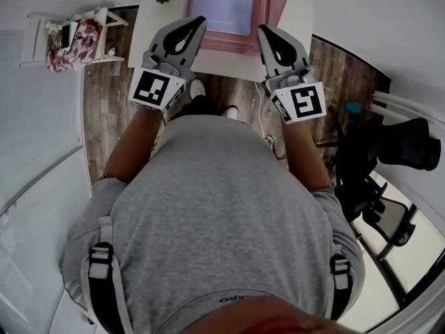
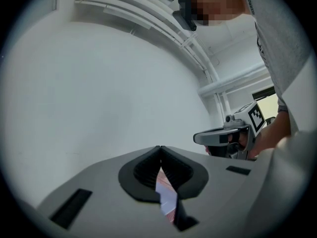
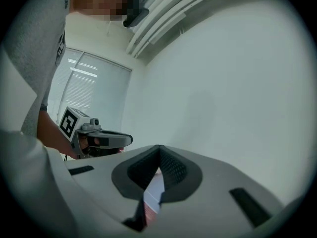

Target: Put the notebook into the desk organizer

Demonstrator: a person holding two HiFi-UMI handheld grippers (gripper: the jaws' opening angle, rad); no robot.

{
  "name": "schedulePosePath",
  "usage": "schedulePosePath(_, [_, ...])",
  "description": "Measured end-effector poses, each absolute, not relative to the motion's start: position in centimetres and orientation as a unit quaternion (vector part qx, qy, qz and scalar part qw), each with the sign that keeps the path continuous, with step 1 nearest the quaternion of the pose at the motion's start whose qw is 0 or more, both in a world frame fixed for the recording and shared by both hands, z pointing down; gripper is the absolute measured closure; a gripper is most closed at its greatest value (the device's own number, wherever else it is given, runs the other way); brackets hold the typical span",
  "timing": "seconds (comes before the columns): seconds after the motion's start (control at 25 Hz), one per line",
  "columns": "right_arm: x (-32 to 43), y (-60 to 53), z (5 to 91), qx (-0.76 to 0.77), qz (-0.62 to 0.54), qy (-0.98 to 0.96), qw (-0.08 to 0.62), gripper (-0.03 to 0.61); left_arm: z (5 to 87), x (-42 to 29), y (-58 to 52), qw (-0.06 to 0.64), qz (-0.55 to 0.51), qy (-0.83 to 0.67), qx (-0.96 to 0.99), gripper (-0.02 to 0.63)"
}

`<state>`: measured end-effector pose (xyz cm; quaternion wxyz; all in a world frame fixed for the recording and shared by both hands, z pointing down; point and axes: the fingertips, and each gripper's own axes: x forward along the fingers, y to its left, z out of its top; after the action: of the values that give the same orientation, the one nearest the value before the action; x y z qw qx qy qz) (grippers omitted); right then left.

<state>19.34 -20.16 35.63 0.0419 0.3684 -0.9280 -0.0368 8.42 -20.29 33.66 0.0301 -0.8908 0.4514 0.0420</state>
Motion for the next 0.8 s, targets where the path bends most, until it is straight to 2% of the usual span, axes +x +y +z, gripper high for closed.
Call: schedulePosePath(0.8, [20.7, -16.2, 36.5, 0.348, -0.037, -0.936, 0.043, 0.572, 35.0, 9.2, -15.8, 0.029, 0.029, 0.467, -0.883, 0.594])
